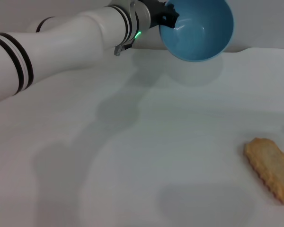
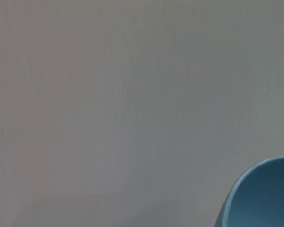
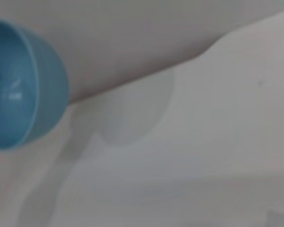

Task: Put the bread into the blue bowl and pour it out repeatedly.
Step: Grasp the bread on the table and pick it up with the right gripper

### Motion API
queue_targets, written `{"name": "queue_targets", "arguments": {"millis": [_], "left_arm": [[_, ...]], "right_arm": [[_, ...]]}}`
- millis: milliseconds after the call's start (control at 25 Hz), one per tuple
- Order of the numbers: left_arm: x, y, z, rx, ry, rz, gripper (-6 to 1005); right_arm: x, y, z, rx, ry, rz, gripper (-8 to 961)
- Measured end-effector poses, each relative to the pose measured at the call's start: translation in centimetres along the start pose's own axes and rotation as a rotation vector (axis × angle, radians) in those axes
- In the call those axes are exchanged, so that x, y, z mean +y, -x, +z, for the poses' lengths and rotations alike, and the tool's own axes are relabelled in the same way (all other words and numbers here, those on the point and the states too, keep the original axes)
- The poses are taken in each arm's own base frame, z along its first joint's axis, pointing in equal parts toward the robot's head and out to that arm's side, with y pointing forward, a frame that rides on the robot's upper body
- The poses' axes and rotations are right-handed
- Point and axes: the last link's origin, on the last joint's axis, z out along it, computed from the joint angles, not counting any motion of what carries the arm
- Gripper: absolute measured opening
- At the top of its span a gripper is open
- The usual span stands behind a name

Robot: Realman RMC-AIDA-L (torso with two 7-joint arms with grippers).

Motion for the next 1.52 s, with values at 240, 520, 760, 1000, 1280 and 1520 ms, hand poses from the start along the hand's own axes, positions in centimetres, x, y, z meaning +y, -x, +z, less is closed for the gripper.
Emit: {"name": "queue_targets", "arguments": {"millis": [240,520,760,1000,1280,1520], "left_arm": [[-0.1,0.1,0.0,-0.005,-0.001,0.001,0],[0.0,0.1,0.0,-0.008,0.002,0.007,0],[0.1,0.1,0.0,-0.011,0.007,0.008,-1],[0.0,0.4,0.0,-0.017,0.005,0.007,-1],[0.0,0.7,-0.1,-0.022,0.003,0.002,-1],[0.1,0.8,-0.1,-0.021,0.004,0.0,0]], "right_arm": [[-0.6,-1.7,0.1,0.088,-0.028,-0.009,490],[-0.2,-3.3,1.6,0.14,-0.003,-0.008,486],[0.1,-4.1,2.9,0.191,-0.028,-0.038,481],[0.3,-4.3,3.7,0.208,-0.031,-0.04,477],[0.9,-5.3,5.6,0.269,-0.024,-0.048,473],[1.1,-5.3,6.0,0.321,-0.048,-0.085,468]]}}
